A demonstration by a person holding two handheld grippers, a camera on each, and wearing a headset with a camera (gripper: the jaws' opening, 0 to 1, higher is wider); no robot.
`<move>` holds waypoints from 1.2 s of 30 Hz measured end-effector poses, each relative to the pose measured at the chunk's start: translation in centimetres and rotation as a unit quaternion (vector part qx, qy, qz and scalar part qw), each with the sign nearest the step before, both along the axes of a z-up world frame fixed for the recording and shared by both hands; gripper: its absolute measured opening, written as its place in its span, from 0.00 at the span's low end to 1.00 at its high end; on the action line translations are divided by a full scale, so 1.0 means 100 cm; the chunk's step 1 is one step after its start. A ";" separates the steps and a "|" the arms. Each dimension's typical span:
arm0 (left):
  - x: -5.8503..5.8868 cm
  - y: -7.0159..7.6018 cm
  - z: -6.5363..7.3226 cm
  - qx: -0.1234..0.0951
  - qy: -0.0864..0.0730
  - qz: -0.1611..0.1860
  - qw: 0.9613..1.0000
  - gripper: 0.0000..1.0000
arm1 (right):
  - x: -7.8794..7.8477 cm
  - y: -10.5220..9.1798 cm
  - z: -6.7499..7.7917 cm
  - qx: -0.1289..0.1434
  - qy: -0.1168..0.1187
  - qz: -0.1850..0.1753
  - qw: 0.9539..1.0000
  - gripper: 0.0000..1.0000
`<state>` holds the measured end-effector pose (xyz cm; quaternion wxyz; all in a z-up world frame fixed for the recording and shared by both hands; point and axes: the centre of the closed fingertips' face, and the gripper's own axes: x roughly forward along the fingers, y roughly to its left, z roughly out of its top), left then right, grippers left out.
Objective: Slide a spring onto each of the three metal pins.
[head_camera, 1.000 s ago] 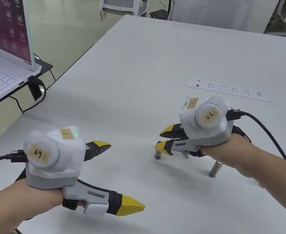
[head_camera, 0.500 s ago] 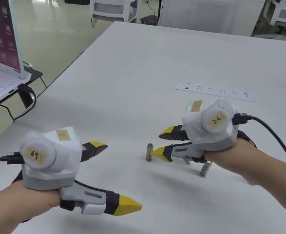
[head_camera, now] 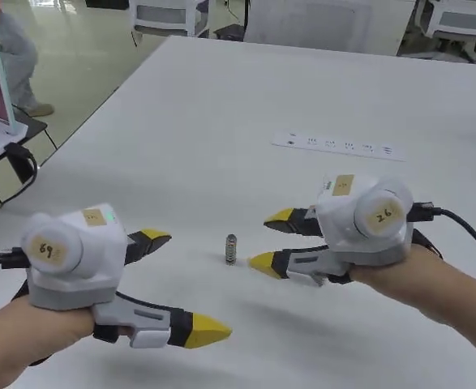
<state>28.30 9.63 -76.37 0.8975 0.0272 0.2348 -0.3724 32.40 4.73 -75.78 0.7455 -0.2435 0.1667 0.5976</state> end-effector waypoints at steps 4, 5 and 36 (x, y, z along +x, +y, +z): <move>0.002 -0.001 0.001 -0.002 -0.003 0.001 1.000 0.98 | -0.007 -0.011 0.001 0.018 0.012 -0.016 1.000 0.46; 0.002 -0.001 0.001 -0.001 -0.004 0.001 1.000 0.98 | -0.008 -0.013 0.002 0.022 0.013 -0.019 0.999 0.49; -0.001 -0.012 0.005 -0.026 -0.010 -0.011 1.000 0.98 | -0.020 -0.105 0.008 0.126 0.051 -0.131 0.982 0.99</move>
